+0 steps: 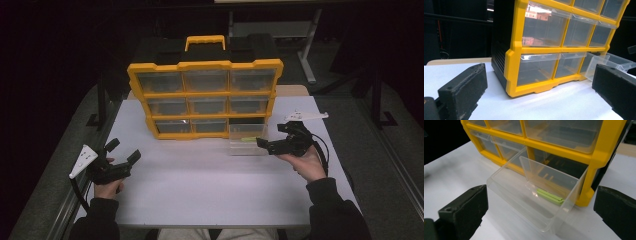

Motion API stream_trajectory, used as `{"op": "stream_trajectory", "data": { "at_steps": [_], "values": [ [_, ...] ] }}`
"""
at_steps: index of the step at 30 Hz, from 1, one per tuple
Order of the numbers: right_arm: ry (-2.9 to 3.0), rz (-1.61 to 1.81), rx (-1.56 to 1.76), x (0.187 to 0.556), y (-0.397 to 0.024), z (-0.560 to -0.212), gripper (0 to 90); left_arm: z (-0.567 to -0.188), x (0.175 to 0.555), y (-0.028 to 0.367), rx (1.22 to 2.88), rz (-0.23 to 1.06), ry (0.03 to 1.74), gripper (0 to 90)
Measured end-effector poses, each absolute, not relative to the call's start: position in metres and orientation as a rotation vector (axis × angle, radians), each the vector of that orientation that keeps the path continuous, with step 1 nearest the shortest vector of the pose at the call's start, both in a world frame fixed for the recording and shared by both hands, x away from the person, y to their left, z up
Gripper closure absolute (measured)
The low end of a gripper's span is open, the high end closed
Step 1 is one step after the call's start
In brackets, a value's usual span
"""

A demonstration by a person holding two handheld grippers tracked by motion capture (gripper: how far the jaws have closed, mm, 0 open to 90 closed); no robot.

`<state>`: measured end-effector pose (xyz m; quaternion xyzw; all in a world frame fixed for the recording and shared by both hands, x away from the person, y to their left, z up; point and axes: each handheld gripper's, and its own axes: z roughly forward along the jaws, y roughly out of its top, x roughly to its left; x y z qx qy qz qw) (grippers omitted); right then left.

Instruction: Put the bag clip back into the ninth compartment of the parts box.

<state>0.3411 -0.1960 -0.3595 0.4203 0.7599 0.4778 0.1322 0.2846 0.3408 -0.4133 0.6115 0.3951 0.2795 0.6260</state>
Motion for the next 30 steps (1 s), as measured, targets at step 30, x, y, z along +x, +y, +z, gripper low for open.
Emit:
{"op": "stream_trajectory", "data": {
  "at_steps": [30],
  "values": [
    [1.935,1.542,1.032,0.306,-0.209,-0.393,0.0,-0.415,0.283,0.336,1.437,0.621,0.873,0.0]
  ]
}}
